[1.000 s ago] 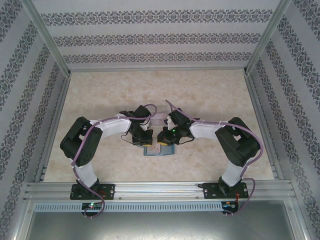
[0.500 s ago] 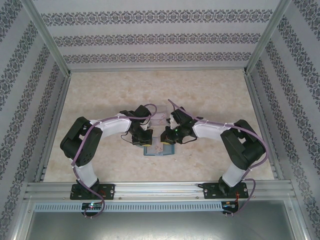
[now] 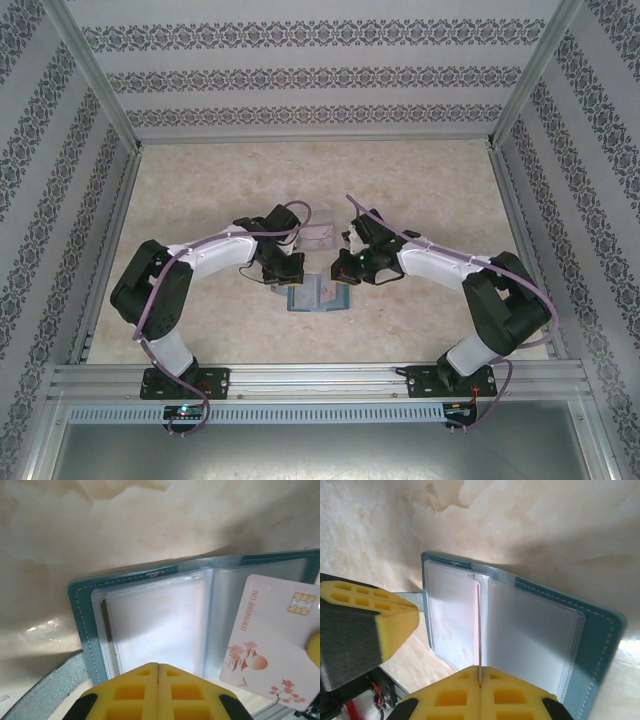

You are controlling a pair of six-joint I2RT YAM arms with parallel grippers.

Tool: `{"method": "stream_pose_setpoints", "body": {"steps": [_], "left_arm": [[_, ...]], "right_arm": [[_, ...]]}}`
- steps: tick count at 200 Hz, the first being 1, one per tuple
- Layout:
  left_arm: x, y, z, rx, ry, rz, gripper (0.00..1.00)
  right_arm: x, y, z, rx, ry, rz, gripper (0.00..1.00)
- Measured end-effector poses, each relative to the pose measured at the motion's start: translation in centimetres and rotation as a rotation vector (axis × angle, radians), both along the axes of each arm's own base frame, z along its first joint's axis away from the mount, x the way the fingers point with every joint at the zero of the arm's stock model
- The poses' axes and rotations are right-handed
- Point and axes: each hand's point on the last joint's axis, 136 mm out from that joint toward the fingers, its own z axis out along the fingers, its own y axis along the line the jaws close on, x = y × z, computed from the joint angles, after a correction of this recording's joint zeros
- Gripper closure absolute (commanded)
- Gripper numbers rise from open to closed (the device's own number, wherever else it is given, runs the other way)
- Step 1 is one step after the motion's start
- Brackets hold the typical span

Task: Take the credit cards out of the card holder

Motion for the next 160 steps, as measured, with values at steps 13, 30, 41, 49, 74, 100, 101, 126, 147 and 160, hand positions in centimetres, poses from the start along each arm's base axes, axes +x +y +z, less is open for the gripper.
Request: {"method": "stream_pose_setpoints", "body": {"steps": [13, 30, 41, 49, 74, 100, 101, 126, 147, 160], "left_arm": [[0.4, 0.3, 0.9, -0.011, -0.026, 0.013, 0.97], [1.3, 1.2, 2.1, -0.026, -0.061, 0.047, 0.96], [1.8, 2.2, 2.6, -0.033, -0.078, 0.077, 0.96], [1.9, 3.0, 2.7, -0.033, -0.081, 0.100, 0.96], [2.2, 5.3, 2.2, -0.027, -0.074, 0.164, 0.95], [1.9, 6.8, 1.2, -0.017, -0.055, 0.202, 0.95], [1.9, 6.8, 1.2, -0.016, -0.054, 0.203, 0.95], [1.6, 7.3, 0.7, -0.016, -0.046, 0.215, 0.95], [1.5, 7.6, 0.5, -0.021, -0.044, 0.222, 0.95], [1.5, 7.8, 0.3, -0.024, -0.044, 0.228, 0.95]], "right_arm": [[0.0, -0.4, 0.3, -0.003, -0.018, 0.013, 0.98], [0.1, -0.7, 0.7, -0.015, -0.048, 0.055, 0.99], [0.2, -0.7, 1.1, -0.022, -0.075, 0.094, 1.00], [0.3, -0.7, 1.4, -0.029, -0.109, 0.136, 1.00], [0.9, -0.7, 2.7, -0.068, -0.213, 0.277, 1.00], [1.5, -1.0, 3.8, -0.130, -0.342, 0.474, 1.00], [1.5, -1.0, 3.9, -0.132, -0.344, 0.478, 1.00], [2.3, -1.6, 4.8, -0.211, -0.439, 0.668, 1.00], [3.2, -2.0, 5.4, -0.280, -0.510, 0.824, 1.00], [3.7, -2.1, 5.8, -0.328, -0.548, 0.923, 1.00]]}}
